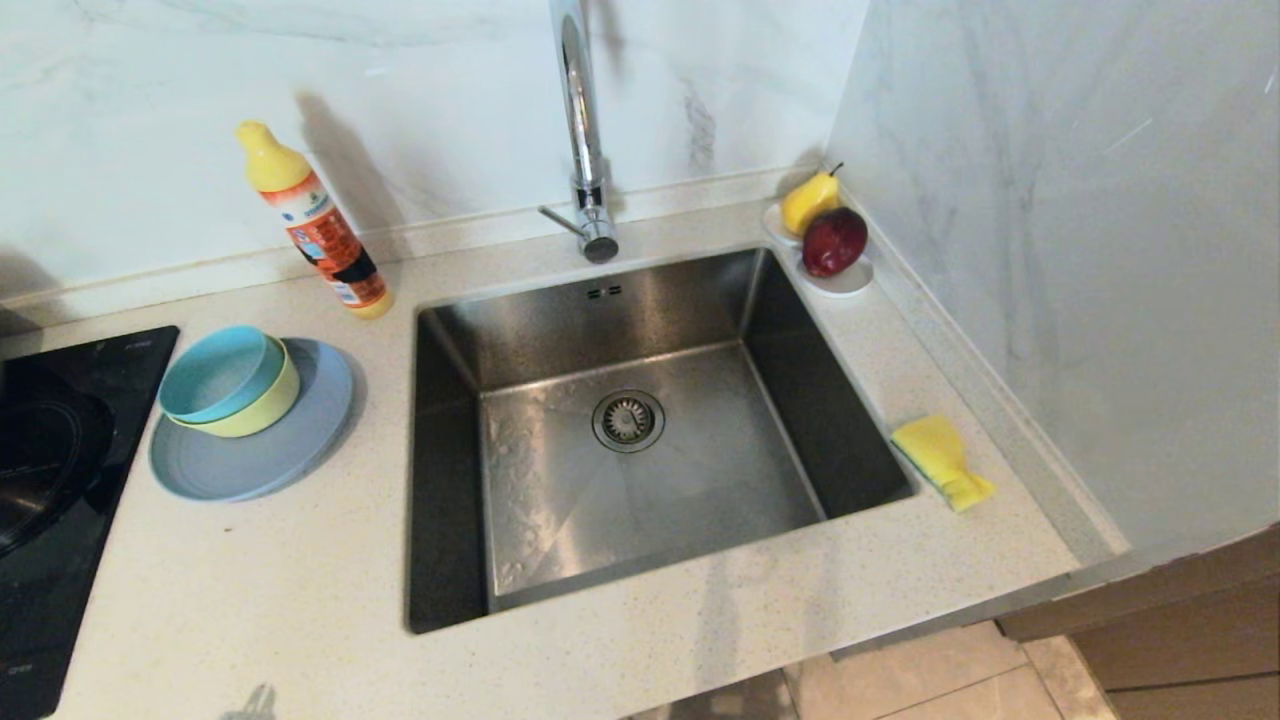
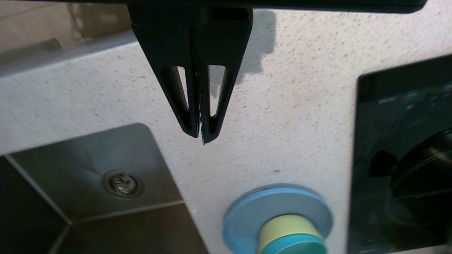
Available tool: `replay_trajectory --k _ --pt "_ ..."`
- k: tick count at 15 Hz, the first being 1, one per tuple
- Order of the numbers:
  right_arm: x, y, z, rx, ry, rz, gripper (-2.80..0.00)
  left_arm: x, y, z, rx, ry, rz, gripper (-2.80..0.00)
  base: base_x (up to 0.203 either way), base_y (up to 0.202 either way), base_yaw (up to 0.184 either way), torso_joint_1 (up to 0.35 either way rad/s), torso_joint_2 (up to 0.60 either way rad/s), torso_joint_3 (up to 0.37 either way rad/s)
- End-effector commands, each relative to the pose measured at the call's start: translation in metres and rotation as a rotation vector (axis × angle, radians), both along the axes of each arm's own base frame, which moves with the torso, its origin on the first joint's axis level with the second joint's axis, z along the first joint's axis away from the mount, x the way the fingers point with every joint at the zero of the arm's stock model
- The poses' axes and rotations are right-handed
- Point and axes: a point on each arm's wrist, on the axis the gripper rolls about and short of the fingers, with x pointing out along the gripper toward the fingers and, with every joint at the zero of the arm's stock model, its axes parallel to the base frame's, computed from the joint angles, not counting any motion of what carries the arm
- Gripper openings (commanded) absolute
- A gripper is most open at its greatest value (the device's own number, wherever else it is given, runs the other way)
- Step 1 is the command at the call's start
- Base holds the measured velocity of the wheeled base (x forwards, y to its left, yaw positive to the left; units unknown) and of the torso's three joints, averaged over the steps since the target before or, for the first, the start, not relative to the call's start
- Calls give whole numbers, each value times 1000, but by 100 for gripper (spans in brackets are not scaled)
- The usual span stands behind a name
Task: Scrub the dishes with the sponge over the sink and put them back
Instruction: Grab the dish soap
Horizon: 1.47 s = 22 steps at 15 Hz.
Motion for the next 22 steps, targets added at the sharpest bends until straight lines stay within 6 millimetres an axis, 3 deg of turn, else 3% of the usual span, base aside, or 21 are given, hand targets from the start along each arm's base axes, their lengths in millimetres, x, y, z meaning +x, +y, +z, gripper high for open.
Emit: replay_trajectory --k 1,3,6,9,12,15,20,22 --pt "0 0 0 0 0 -1 -280 3 0 -10 -5 31 6 -280 0 0 0 0 0 0" --pt "0 0 0 0 0 -1 -280 -1 0 3 -6 -10 17 -280 0 0 0 0 0 0" --pt "0 0 0 0 2 -1 -280 -9 1 59 -6 -62 25 -280 0 0 0 0 0 0" --pt "0 0 0 0 0 -1 -280 16 1 107 -4 23 25 -280 0 0 0 0 0 0" --pt "0 0 0 0 0 -1 -280 71 1 146 -42 96 24 -280 0 0 0 0 0 0" --pt "0 0 0 0 1 0 -280 140 1 162 -86 166 32 -280 0 0 0 0 0 0" --pt "0 0 0 0 0 -1 -280 255 2 138 -108 223 81 -280 0 0 0 0 0 0" --pt "0 0 0 0 0 -1 -280 290 0 125 -110 207 117 -280 0 0 0 0 0 0"
